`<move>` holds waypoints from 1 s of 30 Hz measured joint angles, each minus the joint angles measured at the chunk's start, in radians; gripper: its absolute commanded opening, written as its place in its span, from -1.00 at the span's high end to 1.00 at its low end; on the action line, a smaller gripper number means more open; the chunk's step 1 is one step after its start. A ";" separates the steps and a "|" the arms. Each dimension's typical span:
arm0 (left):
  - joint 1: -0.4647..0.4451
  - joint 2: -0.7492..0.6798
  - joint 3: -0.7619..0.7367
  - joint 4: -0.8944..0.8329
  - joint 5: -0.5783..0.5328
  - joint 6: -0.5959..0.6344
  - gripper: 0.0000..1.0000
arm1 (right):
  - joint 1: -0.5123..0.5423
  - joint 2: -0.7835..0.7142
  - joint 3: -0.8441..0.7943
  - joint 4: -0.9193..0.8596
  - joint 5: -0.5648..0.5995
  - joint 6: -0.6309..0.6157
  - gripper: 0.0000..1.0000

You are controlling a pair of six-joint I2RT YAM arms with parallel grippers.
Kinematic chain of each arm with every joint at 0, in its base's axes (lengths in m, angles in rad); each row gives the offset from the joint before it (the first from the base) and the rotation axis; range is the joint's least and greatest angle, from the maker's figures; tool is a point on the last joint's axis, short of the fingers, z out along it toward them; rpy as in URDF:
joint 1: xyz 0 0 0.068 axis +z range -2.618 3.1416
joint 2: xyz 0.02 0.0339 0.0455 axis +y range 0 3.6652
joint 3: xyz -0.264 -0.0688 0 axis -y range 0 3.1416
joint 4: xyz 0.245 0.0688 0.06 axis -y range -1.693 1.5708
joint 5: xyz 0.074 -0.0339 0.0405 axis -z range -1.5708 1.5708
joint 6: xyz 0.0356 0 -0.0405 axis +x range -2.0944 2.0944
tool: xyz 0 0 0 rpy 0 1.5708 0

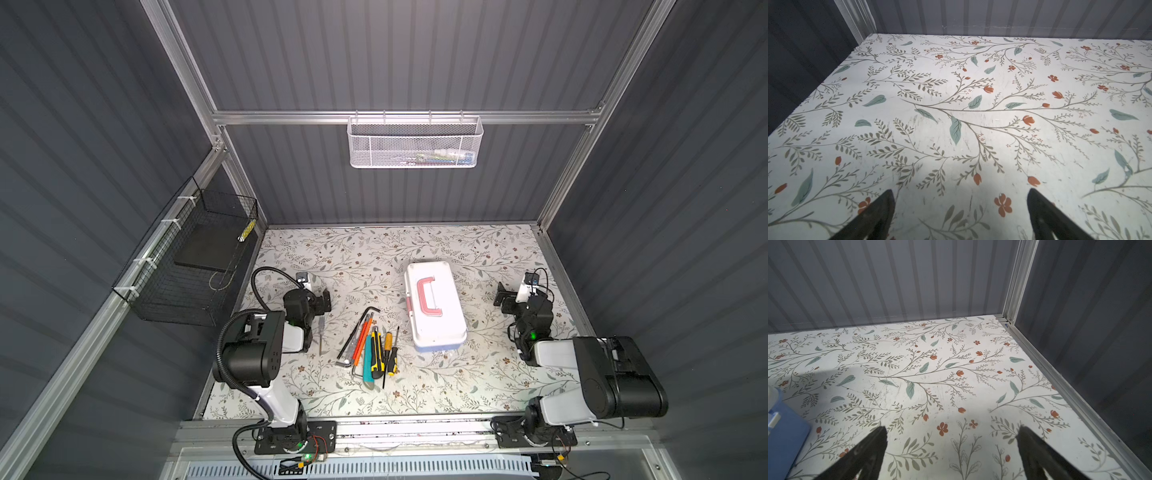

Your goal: Pack the tool kit

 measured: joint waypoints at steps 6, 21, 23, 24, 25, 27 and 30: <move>0.000 0.000 0.000 0.000 0.000 0.000 -0.99 | 0.000 0.000 0.000 0.000 0.000 0.000 -0.99; 0.000 0.000 0.000 0.000 0.000 0.000 -0.99 | 0.000 0.000 0.000 0.000 0.000 0.000 -0.99; 0.000 0.000 0.000 0.000 0.000 0.000 -0.99 | -0.002 0.000 0.001 -0.003 -0.003 0.000 -0.99; 0.000 0.000 0.000 0.000 0.000 0.000 -0.99 | -0.005 0.000 0.003 -0.008 -0.008 0.001 -0.98; 0.000 0.000 0.000 0.000 0.000 0.000 -0.99 | -0.010 0.000 0.008 -0.018 -0.015 0.003 -0.98; 0.000 0.000 0.000 0.000 0.000 0.000 -0.99 | -0.019 0.000 0.015 -0.027 -0.024 0.005 -0.98; 0.000 0.000 0.000 -0.001 0.000 0.000 -0.99 | -0.025 0.000 0.019 -0.030 -0.032 0.008 -0.99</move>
